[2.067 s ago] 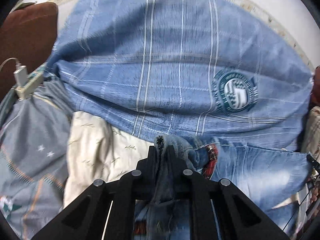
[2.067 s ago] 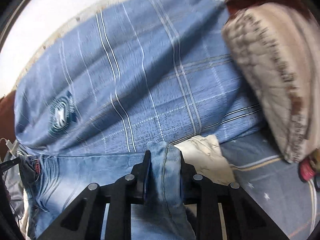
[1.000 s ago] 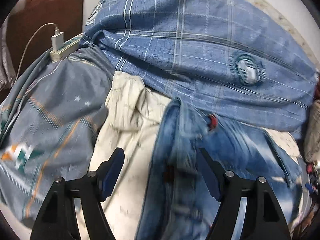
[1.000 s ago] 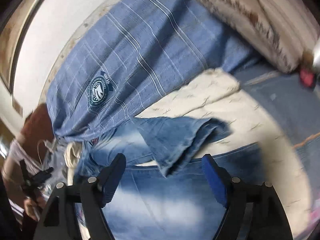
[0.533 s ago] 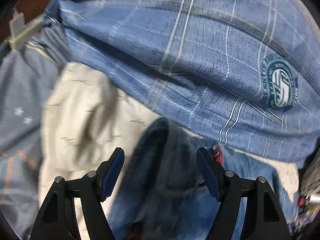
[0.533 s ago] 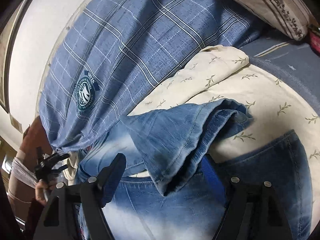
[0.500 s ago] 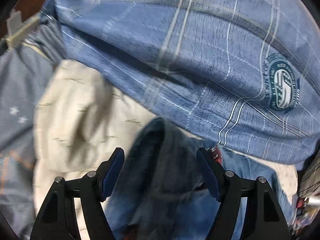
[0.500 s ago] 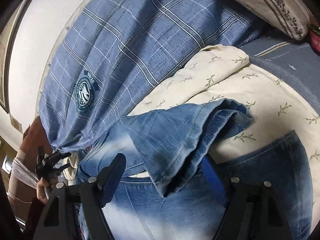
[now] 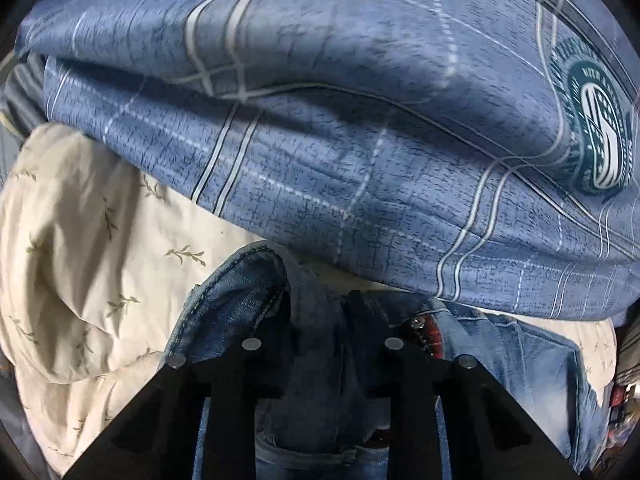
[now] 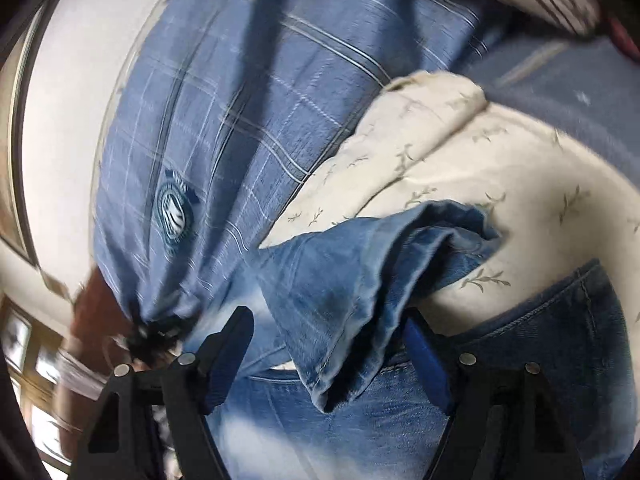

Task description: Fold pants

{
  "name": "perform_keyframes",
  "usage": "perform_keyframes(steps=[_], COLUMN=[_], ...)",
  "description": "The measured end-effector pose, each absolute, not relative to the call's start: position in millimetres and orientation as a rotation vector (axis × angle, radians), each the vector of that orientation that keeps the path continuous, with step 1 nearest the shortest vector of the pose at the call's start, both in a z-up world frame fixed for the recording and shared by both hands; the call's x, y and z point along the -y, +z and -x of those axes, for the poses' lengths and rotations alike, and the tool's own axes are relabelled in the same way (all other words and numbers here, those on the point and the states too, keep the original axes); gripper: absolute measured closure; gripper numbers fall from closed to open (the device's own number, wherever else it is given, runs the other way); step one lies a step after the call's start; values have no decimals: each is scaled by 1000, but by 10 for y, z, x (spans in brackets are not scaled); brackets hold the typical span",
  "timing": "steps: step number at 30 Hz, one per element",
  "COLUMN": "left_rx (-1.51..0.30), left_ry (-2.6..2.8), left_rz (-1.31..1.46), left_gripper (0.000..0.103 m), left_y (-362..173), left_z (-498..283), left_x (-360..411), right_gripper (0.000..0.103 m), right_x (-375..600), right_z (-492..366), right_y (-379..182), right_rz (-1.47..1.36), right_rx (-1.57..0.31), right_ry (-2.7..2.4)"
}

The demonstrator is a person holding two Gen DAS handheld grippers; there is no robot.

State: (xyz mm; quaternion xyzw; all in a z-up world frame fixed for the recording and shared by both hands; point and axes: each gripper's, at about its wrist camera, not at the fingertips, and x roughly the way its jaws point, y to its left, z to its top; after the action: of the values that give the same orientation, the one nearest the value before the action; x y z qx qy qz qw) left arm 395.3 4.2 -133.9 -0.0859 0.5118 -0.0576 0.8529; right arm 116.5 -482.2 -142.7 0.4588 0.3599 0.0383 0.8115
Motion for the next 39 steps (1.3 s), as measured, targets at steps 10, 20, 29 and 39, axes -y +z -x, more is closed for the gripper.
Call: perform_keyframes(steps=[10, 20, 29, 39], left_rx=[-1050, -834, -697, -792], left_ry=[-105, -238, -341, -348], left_rz=[216, 276, 276, 323], left_gripper=[83, 86, 86, 86], left_y=[-1268, -443, 52, -620], left_z=[-3877, -3197, -2035, -937], left_x=[-124, -419, -760, -1118], right_gripper=[96, 98, 98, 98], right_x=[4499, 4727, 4965, 5068], right_z=[-1333, -967, -690, 34], right_y=[-1504, -1049, -984, -958], right_rz=[-862, -792, -836, -875], right_rx=[-873, -521, -474, -553], right_ry=[38, -31, -26, 19])
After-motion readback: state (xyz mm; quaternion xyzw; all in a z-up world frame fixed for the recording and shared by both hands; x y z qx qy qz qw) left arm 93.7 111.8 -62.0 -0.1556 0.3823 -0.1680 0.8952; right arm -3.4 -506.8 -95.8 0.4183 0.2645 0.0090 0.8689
